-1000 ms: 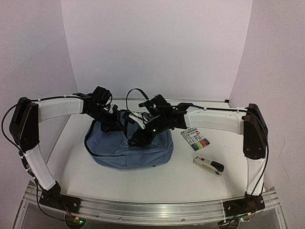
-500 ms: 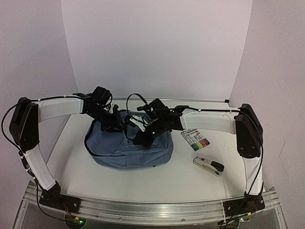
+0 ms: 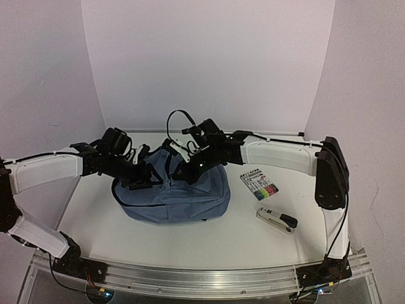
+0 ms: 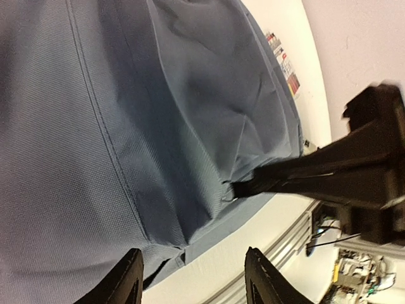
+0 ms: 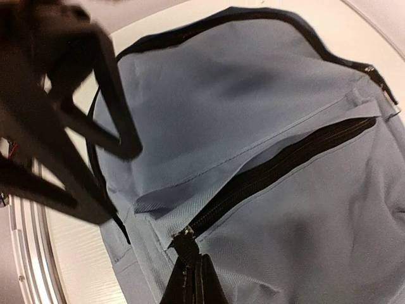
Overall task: Pack the student bag
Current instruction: Unzip the student bag at the center of the board.
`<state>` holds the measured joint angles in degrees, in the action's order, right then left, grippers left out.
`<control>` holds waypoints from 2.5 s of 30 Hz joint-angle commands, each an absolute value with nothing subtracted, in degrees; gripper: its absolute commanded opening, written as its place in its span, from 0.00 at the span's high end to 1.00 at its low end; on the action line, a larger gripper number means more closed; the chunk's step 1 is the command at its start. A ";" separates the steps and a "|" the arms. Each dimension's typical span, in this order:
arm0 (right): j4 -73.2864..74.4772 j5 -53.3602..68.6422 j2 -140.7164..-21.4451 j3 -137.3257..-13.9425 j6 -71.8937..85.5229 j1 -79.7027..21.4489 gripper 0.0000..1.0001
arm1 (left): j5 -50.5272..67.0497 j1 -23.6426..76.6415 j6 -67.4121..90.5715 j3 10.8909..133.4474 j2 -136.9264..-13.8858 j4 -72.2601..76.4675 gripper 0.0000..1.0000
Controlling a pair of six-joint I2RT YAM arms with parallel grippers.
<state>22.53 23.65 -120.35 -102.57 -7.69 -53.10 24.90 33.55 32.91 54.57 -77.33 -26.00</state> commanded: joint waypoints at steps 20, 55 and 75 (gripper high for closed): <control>22.33 25.61 -123.21 -110.35 -4.75 -50.23 1.00 | 16.12 41.75 21.27 55.97 -87.07 -16.37 0.96; 13.23 13.86 -138.17 -134.89 -6.15 -39.17 0.53 | 20.91 48.31 22.66 61.79 -95.99 -20.45 0.82; 53.16 22.78 -91.45 -83.88 -30.40 -26.76 0.02 | 13.31 46.78 25.69 76.50 -91.14 -34.23 0.00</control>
